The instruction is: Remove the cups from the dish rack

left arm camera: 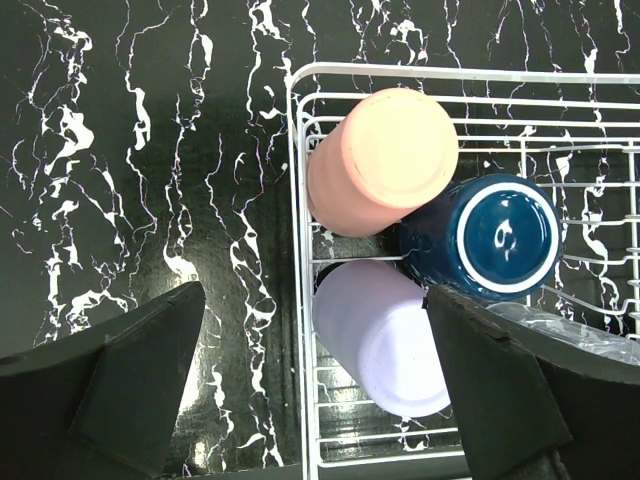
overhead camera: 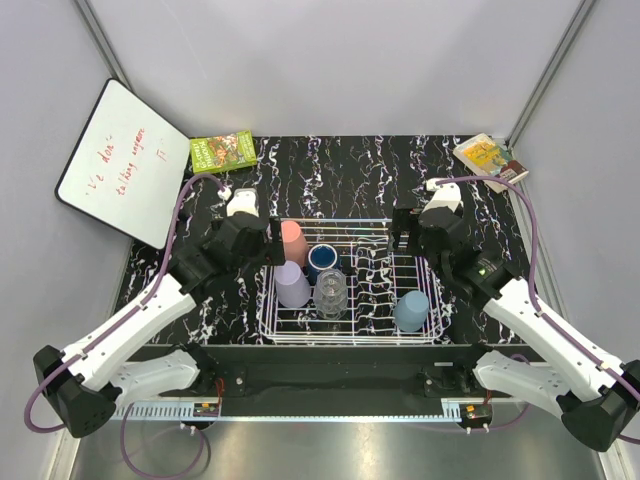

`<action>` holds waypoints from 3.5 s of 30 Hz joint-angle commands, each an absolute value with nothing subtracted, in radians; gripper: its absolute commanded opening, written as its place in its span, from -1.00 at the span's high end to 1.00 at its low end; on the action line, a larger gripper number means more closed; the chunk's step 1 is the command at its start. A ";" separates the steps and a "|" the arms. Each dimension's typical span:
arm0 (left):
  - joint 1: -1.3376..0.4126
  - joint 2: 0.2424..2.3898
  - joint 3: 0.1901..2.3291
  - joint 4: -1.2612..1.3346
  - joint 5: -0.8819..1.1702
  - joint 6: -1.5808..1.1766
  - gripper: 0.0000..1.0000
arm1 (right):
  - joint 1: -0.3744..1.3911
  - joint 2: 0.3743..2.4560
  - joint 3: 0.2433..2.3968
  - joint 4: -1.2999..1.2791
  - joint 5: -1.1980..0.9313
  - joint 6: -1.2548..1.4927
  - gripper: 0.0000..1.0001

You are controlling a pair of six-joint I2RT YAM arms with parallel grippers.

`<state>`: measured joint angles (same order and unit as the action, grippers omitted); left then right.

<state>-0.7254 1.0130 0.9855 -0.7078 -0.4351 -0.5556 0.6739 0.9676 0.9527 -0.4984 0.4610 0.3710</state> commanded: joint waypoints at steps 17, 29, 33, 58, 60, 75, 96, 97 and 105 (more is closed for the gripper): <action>-0.726 0.946 0.980 -0.692 -0.460 -0.542 -0.98 | 0.676 1.019 1.006 -0.466 0.247 0.391 -0.99; -0.831 0.982 1.023 -0.704 -0.388 -0.571 -0.98 | 0.676 0.970 0.963 -0.520 0.314 0.454 -0.99; -0.910 1.008 1.071 -0.744 -0.446 -0.603 -0.96 | 0.676 0.966 0.966 -0.520 0.322 0.451 -1.00; -0.946 1.158 0.968 -0.727 -0.440 -0.716 -0.84 | 0.676 0.959 0.925 -0.519 0.336 0.468 -1.00; -0.946 1.167 0.965 -0.723 -0.436 -0.716 -0.82 | 0.676 0.962 0.922 -0.519 0.337 0.466 -1.00; -0.946 1.180 0.954 -0.707 -0.423 -0.712 0.56 | 0.675 0.966 0.910 -0.515 0.348 0.468 -1.00; -0.946 1.134 1.342 -0.848 -0.526 -0.522 1.00 | 0.676 0.959 0.931 -0.514 0.348 0.462 -1.00; -0.946 1.129 1.368 -0.848 -0.531 -0.514 1.00 | 0.675 0.960 0.933 -0.514 0.344 0.465 -0.99; -0.945 1.026 1.330 -0.707 -0.503 -0.500 1.00 | 0.676 0.930 0.925 -0.466 0.304 0.469 -1.00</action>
<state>-0.9428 1.0760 1.3342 -0.8124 -0.4938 -0.5262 0.6739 0.9615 0.9085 -0.5179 0.3141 0.4549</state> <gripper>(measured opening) 0.629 0.994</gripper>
